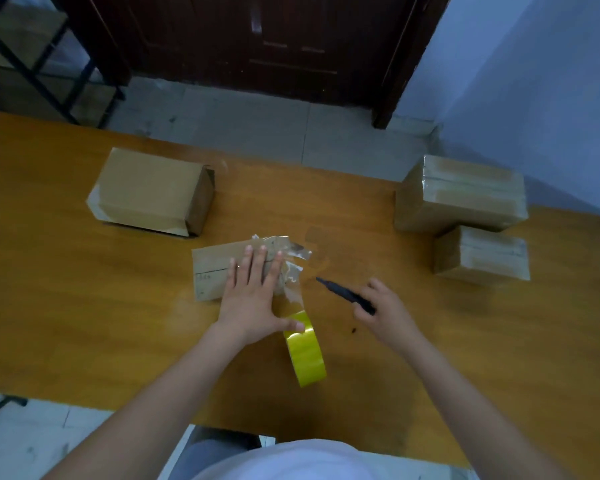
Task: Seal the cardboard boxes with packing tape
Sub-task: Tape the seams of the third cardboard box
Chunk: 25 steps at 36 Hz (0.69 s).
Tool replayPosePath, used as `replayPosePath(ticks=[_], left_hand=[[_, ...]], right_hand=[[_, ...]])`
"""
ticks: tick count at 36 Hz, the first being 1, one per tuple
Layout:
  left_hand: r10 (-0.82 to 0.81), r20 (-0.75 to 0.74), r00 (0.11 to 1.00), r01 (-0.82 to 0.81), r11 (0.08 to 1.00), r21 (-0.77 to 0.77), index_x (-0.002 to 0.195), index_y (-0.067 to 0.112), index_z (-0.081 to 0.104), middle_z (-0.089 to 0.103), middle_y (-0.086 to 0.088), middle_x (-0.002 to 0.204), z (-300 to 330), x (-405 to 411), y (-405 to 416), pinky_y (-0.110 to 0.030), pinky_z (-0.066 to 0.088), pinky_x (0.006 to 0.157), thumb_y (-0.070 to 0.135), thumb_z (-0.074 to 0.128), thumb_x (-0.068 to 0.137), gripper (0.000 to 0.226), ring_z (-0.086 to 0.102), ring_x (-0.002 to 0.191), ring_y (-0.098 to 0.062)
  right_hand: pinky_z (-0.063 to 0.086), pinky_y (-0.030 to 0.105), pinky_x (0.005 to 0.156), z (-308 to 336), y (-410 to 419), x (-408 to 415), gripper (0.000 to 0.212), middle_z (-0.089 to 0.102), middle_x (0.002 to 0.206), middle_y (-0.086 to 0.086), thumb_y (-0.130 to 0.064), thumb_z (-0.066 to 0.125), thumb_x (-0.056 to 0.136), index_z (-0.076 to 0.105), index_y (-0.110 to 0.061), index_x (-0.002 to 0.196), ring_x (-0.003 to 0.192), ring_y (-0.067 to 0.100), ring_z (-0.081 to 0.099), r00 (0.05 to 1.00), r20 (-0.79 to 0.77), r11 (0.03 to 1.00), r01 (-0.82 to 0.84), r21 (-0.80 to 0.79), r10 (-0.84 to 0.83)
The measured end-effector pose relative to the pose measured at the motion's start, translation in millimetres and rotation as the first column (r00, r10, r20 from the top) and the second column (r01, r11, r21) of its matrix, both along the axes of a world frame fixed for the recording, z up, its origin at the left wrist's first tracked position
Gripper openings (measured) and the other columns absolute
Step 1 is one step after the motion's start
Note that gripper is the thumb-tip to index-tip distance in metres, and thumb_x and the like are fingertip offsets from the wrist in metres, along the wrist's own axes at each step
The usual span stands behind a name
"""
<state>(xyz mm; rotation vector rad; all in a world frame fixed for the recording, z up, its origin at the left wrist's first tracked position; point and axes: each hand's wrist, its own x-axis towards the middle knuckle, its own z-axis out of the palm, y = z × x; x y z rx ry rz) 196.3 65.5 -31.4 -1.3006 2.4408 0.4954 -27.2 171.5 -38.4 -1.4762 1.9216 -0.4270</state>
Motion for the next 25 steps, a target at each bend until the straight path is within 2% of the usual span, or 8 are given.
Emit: replayPosePath(ticks=[5, 8, 11, 13, 16, 21, 23, 25], left_hand=[[0.005, 0.001, 1.0, -0.005, 1.0, 0.003, 0.134, 0.029, -0.038, -0.031, -0.006, 0.155, 0, -2, 0, -0.048, -0.017, 0.115, 0.091, 0.042, 0.06, 0.126, -0.035, 0.138, -0.027], [0.007, 0.003, 1.0, -0.007, 1.0, -0.004, 0.14, 0.027, -0.034, -0.03, -0.006, 0.155, 1, -1, 1, -0.047, -0.019, 0.114, 0.092, 0.041, 0.06, 0.127, -0.035, 0.138, -0.027], [0.003, 0.008, 1.0, -0.003, 1.0, -0.015, 0.136, 0.028, -0.037, -0.03, -0.005, 0.155, 1, -1, 0, -0.047, -0.019, 0.114, 0.093, 0.038, 0.059, 0.126, -0.035, 0.138, -0.026], [-0.002, 0.006, 1.0, 0.002, 1.0, -0.025, 0.131, 0.03, -0.043, -0.03, -0.005, 0.155, -1, -1, 0, -0.047, -0.019, 0.114, 0.1, 0.024, 0.05, 0.127, -0.037, 0.137, -0.025], [-0.006, -0.001, 1.0, 0.006, 0.999, -0.033, 0.126, 0.029, -0.049, -0.028, -0.005, 0.156, -5, 0, 0, -0.047, -0.021, 0.112, 0.101, -0.007, 0.031, 0.127, -0.04, 0.133, -0.022], [-0.01, -0.007, 1.0, 0.009, 1.0, -0.022, 0.129, 0.028, -0.047, -0.031, -0.004, 0.155, -7, 1, 0, -0.045, -0.023, 0.111, 0.102, -0.001, 0.033, 0.13, -0.043, 0.132, -0.022], [-0.008, -0.011, 1.0, 0.007, 1.0, -0.022, 0.129, 0.029, -0.047, -0.031, -0.004, 0.154, -8, 1, -1, -0.045, -0.023, 0.111, 0.102, -0.005, 0.031, 0.129, -0.043, 0.133, -0.023], [-0.007, -0.015, 1.0, 0.007, 1.0, -0.012, 0.129, 0.029, -0.046, -0.033, -0.003, 0.154, -8, 1, -1, -0.044, -0.025, 0.11, 0.102, -0.008, 0.029, 0.129, -0.042, 0.134, -0.023]], right_hand=[[0.045, 0.036, 0.057, 24, 5, 16, 0.036, 0.049, 0.104, -0.003, -0.024, 0.051, 0.092, 0.057, -0.027, 0.128, 0.074, 0.017, 0.054, 0.929, -0.233, 0.958, -0.279, 0.069, 0.287], [0.041, 0.032, 0.054, 23, -5, 26, 0.039, 0.051, 0.107, -0.001, -0.026, 0.05, 0.093, 0.055, -0.025, 0.132, 0.075, 0.023, 0.058, 0.9, -0.279, 0.942, -0.328, 0.072, 0.335], [0.037, 0.031, 0.055, 22, -15, 34, 0.041, 0.051, 0.109, 0.001, -0.025, 0.051, 0.093, 0.053, -0.023, 0.134, 0.078, 0.027, 0.06, 0.877, -0.314, 0.93, -0.359, 0.076, 0.364], [0.038, 0.032, 0.056, 24, -19, 37, 0.041, 0.05, 0.111, 0.002, -0.026, 0.049, 0.093, 0.052, -0.024, 0.134, 0.08, 0.028, 0.06, 0.862, -0.334, 0.923, -0.37, 0.101, 0.382], [0.039, 0.032, 0.057, 24, -20, 38, 0.04, 0.049, 0.112, 0.002, -0.027, 0.048, 0.093, 0.053, -0.023, 0.133, 0.081, 0.027, 0.06, 0.862, -0.35, 0.93, -0.346, 0.123, 0.367], [0.043, 0.035, 0.057, 9, -18, 22, 0.03, 0.046, 0.111, 0.004, -0.023, 0.046, 0.095, 0.058, -0.014, 0.12, 0.076, 0.028, 0.059, 0.889, -0.429, 0.976, -0.076, 0.207, 0.16], [0.038, 0.032, 0.056, -3, -16, 14, 0.028, 0.046, 0.111, 0.005, -0.021, 0.046, 0.096, 0.058, -0.012, 0.119, 0.074, 0.025, 0.054, 0.887, -0.452, 0.974, 0.007, 0.226, 0.099], [0.038, 0.032, 0.06, -15, -14, 12, 0.029, 0.046, 0.114, 0.006, -0.02, 0.045, 0.097, 0.054, -0.012, 0.123, 0.086, 0.025, 0.055, 0.897, -0.439, 0.964, 0.076, 0.254, 0.045]])
